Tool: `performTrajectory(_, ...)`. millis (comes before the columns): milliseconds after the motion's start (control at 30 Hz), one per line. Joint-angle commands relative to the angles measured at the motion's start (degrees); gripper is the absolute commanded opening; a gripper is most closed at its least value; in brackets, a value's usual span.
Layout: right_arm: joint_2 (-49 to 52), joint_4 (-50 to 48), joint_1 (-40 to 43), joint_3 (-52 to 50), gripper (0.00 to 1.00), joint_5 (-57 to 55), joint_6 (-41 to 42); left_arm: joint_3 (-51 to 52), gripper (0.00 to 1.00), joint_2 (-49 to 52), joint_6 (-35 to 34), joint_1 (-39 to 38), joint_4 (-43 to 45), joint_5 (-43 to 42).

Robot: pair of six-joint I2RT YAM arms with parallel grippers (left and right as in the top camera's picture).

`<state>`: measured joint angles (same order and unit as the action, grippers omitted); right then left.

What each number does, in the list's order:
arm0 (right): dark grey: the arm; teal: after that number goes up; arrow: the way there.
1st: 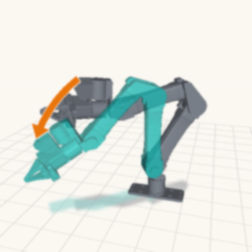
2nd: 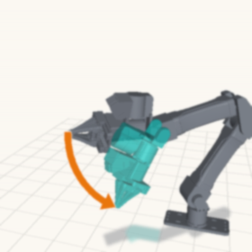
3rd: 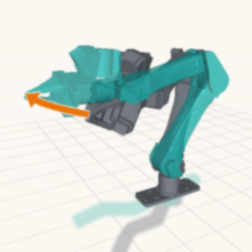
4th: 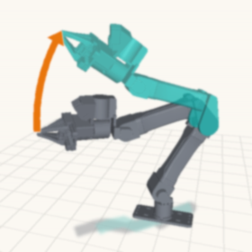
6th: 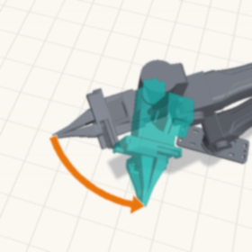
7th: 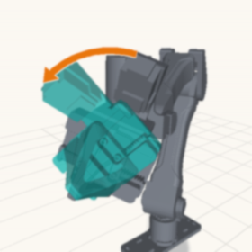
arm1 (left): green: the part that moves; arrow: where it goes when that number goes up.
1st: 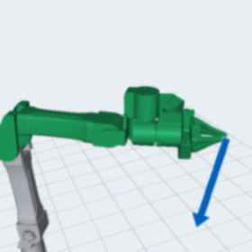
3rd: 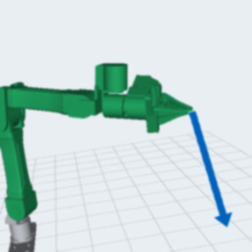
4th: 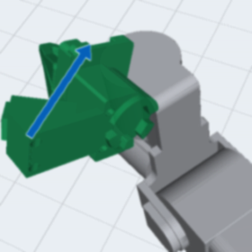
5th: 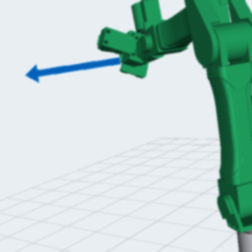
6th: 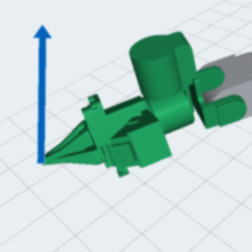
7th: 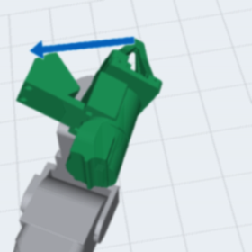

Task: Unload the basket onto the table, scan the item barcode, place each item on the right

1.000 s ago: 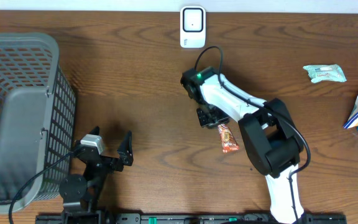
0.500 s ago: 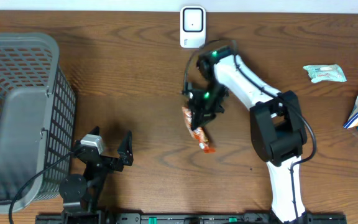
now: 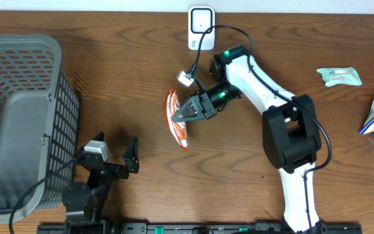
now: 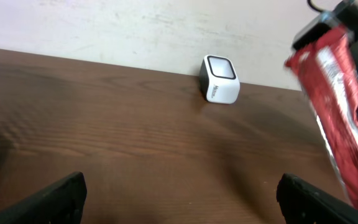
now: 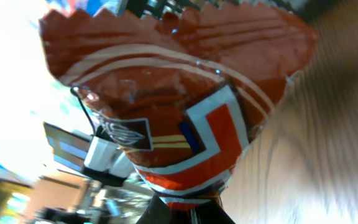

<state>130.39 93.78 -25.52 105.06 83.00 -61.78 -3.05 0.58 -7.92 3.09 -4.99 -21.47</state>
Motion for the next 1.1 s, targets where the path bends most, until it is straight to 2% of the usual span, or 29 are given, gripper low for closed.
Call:
performTrajectory(0, -0.1, -0.1, -1.8, 0.6, 0.01, 6.5, -16.3, 1.0, 0.98, -0.3, -0.5, -0.3, -1.7, -0.1)
performTrajectory(167, -1.4, 0.6, -3.2, 0.7, 0.01, 6.5, -20.2, 1.0, 0.98, -0.3, -0.5, -0.3, -1.7, -0.1)
performTrajectory(567, -11.5, 2.9, -3.2, 0.7, 0.01, 6.5, -20.6, 1.0, 0.98, -0.3, -0.5, -0.3, -1.7, -0.1)
performTrajectory(733, -14.8, 3.7, -3.2, 0.7, 0.01, 5.8, -13.0, 1.0, 0.98, -0.3, -0.5, -0.3, -1.7, -0.1)
performTrajectory(900, -18.4, 3.7, -3.2, 0.7, 0.01, 2.9, 0.5, 1.0, 0.98, -0.3, -0.5, -0.3, -1.7, -0.1)
performTrajectory(967, -20.5, 3.6, -3.2, 0.7, 0.01, 0.4, 4.9, 1.0, 0.98, -0.3, -0.5, -0.3, -1.7, -0.1)
performTrajectory(1067, -24.4, 3.6, -3.2, 0.7, 0.01, -9.1, 10.2, 1.0, 0.98, -0.3, -0.5, -0.3, -1.7, -0.1)
